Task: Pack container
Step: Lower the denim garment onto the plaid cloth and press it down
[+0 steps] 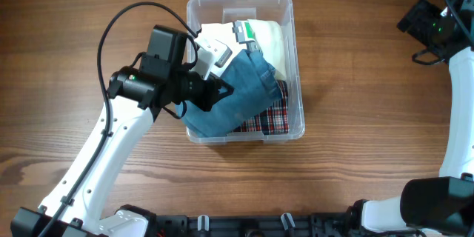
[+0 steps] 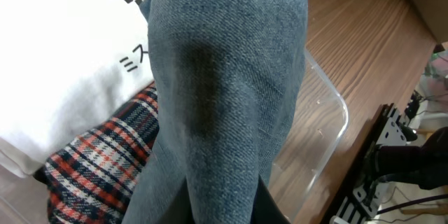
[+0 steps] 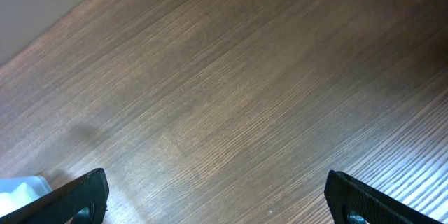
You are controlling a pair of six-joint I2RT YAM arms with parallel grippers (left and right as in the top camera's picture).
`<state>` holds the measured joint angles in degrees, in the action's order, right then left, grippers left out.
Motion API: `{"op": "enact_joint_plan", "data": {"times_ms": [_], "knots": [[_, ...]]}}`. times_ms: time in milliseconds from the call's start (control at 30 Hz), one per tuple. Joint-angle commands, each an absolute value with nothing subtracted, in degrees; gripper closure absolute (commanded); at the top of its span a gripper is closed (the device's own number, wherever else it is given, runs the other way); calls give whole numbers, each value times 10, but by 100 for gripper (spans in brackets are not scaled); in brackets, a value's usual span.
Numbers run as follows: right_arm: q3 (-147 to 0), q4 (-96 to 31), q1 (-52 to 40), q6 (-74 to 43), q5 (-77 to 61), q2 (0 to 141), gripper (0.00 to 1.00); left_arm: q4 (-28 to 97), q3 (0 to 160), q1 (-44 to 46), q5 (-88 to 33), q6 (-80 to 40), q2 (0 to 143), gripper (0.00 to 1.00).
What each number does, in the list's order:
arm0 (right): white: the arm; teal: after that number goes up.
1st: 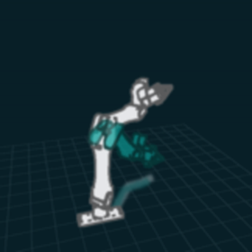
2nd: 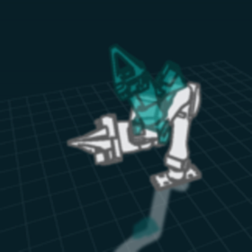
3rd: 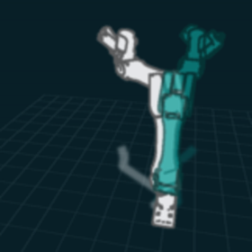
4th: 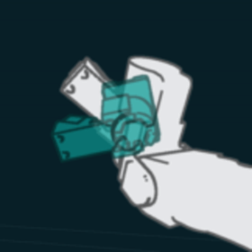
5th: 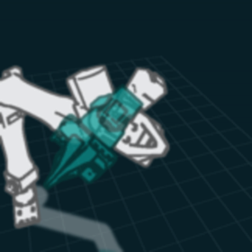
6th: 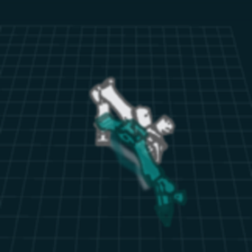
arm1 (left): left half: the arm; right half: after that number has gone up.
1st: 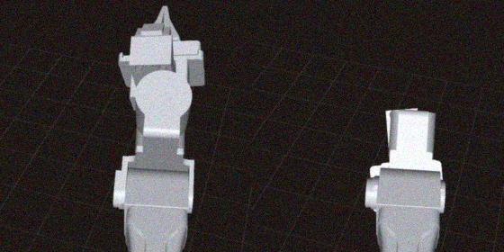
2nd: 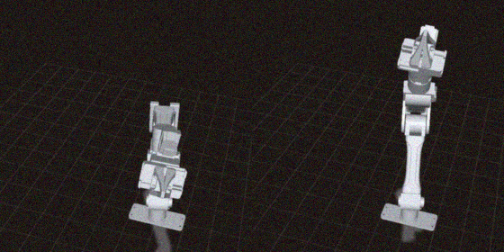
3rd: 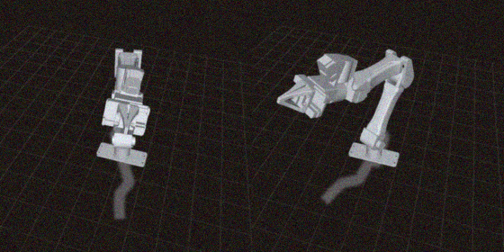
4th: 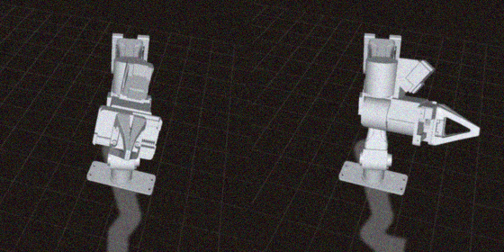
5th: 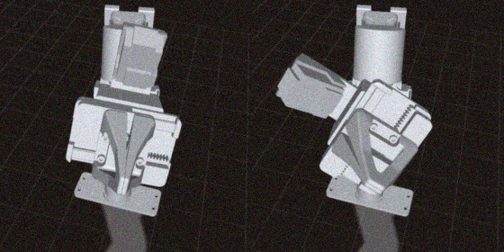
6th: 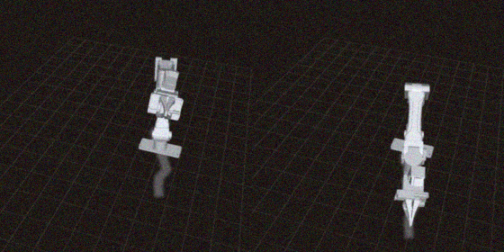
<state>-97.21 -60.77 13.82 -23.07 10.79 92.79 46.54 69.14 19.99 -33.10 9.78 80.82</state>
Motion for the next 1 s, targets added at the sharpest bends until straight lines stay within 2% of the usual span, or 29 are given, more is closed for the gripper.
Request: {"op": "enact_joint_plan", "data": {"times_ms": [0,467,800,967], "knots": [[-970,-606,141,-226,120,934,0,479,739,204,-397,133,808,96],[-970,-606,141,-226,120,934,0,574,796,206,-422,192,820,96],[-970,-606,141,-226,120,934,0,579,796,219,-422,224,879,96],[-970,-606,141,-226,120,934,0,584,796,251,-420,239,885,92]]}}
